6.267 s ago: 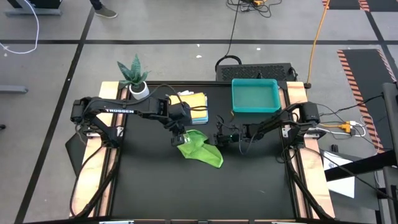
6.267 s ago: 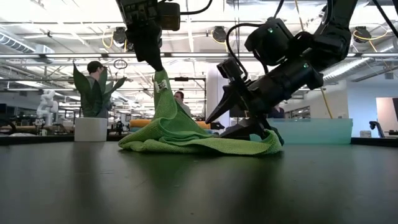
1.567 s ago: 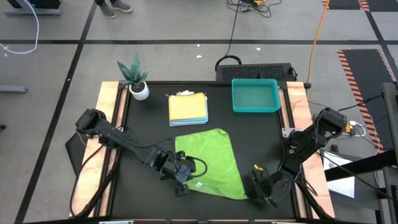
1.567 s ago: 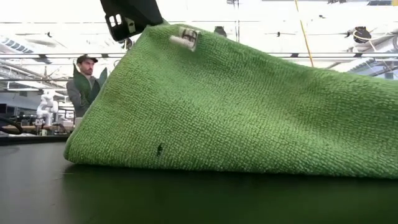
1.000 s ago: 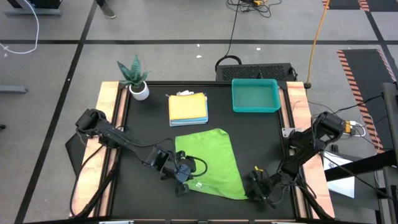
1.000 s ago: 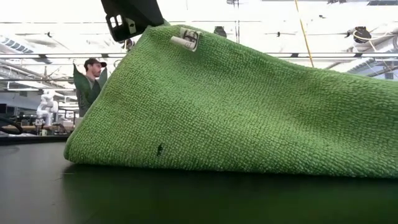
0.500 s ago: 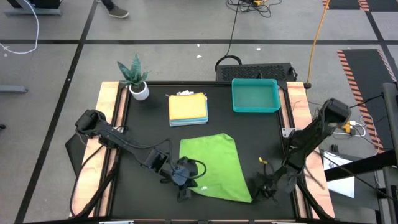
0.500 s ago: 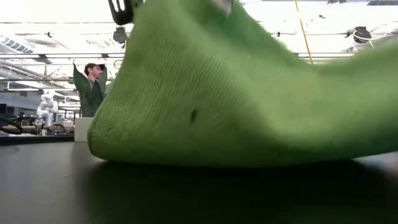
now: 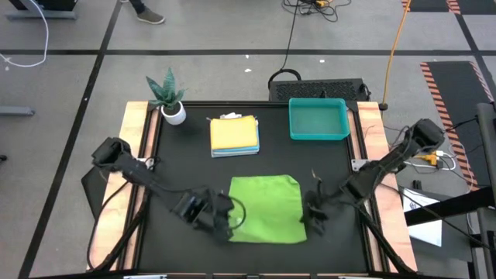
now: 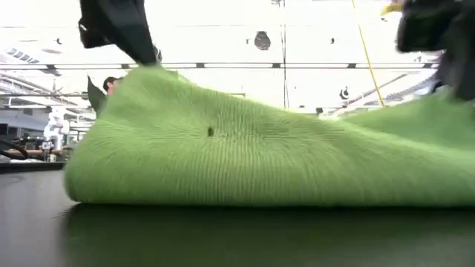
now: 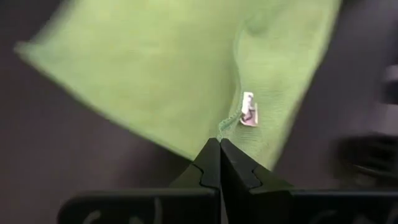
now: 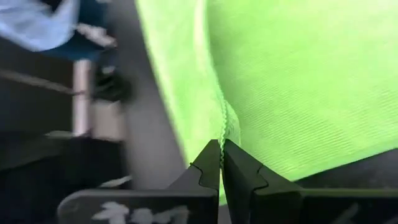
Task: Fold microfiber towels
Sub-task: Fold the green microfiber towel
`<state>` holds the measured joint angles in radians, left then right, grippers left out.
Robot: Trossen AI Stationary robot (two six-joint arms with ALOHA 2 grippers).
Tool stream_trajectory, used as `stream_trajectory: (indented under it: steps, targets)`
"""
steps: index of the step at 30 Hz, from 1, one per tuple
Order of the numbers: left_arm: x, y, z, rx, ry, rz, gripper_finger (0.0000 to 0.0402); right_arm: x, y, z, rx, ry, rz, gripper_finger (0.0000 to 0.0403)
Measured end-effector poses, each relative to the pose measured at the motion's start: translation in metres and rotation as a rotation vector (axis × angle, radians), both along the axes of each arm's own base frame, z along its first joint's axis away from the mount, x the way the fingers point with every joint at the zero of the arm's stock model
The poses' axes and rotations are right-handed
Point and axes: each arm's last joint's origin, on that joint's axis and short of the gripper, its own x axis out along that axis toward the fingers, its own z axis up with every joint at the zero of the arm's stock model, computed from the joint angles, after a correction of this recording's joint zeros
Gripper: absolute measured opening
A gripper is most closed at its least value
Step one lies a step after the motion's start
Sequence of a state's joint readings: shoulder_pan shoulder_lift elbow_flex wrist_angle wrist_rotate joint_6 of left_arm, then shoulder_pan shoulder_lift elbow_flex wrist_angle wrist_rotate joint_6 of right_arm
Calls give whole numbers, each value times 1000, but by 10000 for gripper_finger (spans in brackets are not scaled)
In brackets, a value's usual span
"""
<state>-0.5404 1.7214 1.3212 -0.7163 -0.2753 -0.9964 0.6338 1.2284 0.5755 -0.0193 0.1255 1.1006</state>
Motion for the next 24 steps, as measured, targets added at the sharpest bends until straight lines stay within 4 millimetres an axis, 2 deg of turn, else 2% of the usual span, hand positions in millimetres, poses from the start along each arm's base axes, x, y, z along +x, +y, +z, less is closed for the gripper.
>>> stream_trajectory:
  steps: [6, 10, 16, 24]
  targets:
    - [19, 48, -1, 144, 33, -10, 0, 14, -45, -8, -110, 98, -122, 0]
    - [29, 75, -3, 188, 59, -47, 0, 18, -63, -6, -146, 97, -160, 0]
    - [32, 96, -5, 212, 117, -102, 0, 13, -84, -5, -181, 162, -242, 0]
    - [31, 115, -14, 202, 178, -118, 0, 15, -101, -5, -200, 171, -304, 0]
